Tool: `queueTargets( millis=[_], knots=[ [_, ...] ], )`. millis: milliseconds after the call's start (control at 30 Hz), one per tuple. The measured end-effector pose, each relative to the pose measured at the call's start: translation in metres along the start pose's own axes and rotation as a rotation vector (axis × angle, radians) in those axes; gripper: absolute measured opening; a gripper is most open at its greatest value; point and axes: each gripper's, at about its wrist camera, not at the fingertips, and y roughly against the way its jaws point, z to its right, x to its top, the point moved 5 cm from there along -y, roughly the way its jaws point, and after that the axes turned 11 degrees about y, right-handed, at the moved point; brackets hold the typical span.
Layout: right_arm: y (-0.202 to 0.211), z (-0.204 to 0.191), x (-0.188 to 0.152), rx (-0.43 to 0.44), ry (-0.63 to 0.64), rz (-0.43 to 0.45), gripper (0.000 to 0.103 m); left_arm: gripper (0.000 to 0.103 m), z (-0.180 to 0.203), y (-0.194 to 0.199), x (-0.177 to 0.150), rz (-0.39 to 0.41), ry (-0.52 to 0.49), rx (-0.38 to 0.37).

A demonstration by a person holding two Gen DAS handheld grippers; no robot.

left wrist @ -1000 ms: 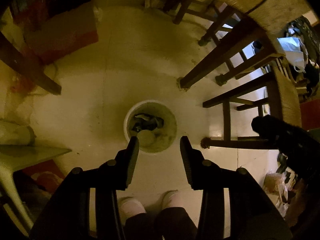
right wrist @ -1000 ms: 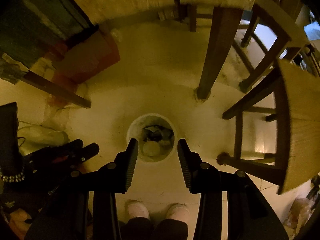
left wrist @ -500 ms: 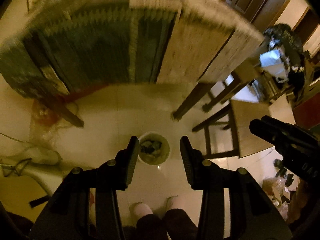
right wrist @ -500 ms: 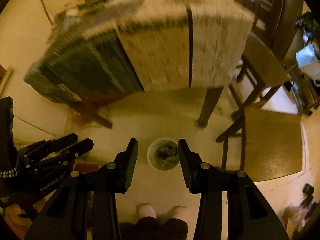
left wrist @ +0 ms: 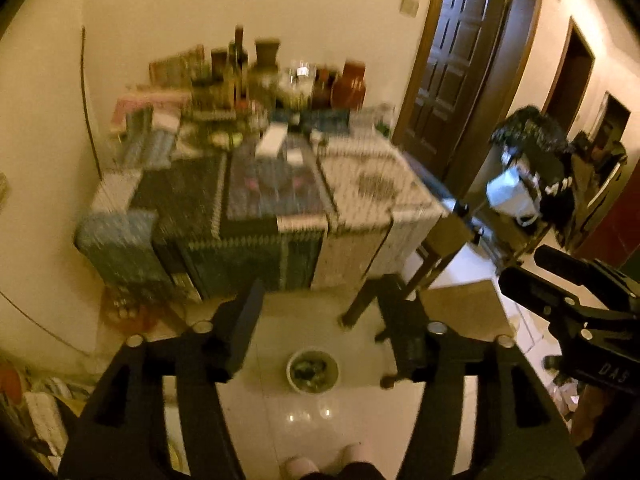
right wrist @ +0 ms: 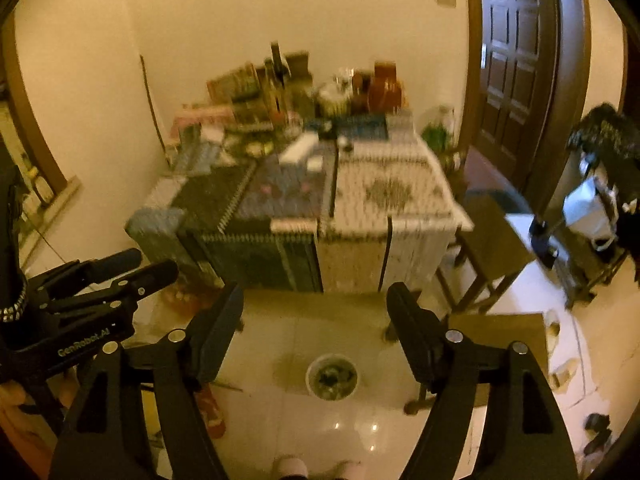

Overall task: Collect trash
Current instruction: 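Raise both open tools and move them toward the table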

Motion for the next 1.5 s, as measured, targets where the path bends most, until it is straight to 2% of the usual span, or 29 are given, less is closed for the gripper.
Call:
queueTargets(
  millis=[67, 167, 233, 300, 400, 567, 700, 800, 967, 1200, 1500],
  knots=[
    [0.019, -0.004, 0.012, -0.017, 0.006, 0.036, 0.072, 0.063, 0.002, 0.024, 0.012, 0.043, -0.014, -0.01],
    [0.043, -0.008, 0.025, -0.047, 0.01, 0.094, 0.081, 0.071, 0.005, 0.055, 0.028, 0.103, -0.035, -0.023],
    [0.058, -0.012, 0.032, -0.073, 0.013, 0.139, 0.088, 0.082, 0.005, 0.074, 0.037, 0.151, -0.043, -0.032],
    [0.068, -0.014, 0.037, -0.094, 0.019, 0.175, 0.089, 0.09, 0.003, 0.091, 0.043, 0.199, -0.043, -0.04],
    [0.078, -0.016, 0.042, -0.124, 0.022, 0.217, 0.09, 0.093, 0.001, 0.111, 0.051, 0.264, -0.04, -0.05],
    [0.082, -0.007, 0.048, -0.132, 0.002, 0.253, 0.095, 0.097, 0.005, 0.123, 0.061, 0.316, -0.054, -0.055],
    [0.073, 0.009, 0.057, -0.144, -0.013, 0.255, 0.095, 0.1, 0.008, 0.116, 0.073, 0.337, -0.056, -0.049],
    [0.062, 0.024, 0.065, -0.134, -0.029, 0.26, 0.095, 0.1, 0.011, 0.101, 0.086, 0.336, -0.038, -0.053],
    [0.034, 0.055, 0.087, -0.11, -0.038, 0.266, 0.095, 0.1, 0.018, 0.065, 0.119, 0.352, 0.002, -0.016],
    [-0.006, 0.103, 0.132, -0.093, -0.005, 0.255, 0.095, 0.1, 0.039, 0.015, 0.176, 0.369, 0.028, 0.029],
    [-0.054, 0.125, 0.174, -0.019, 0.09, 0.236, 0.095, 0.1, 0.057, -0.046, 0.227, 0.365, 0.081, 0.102]
  ],
)
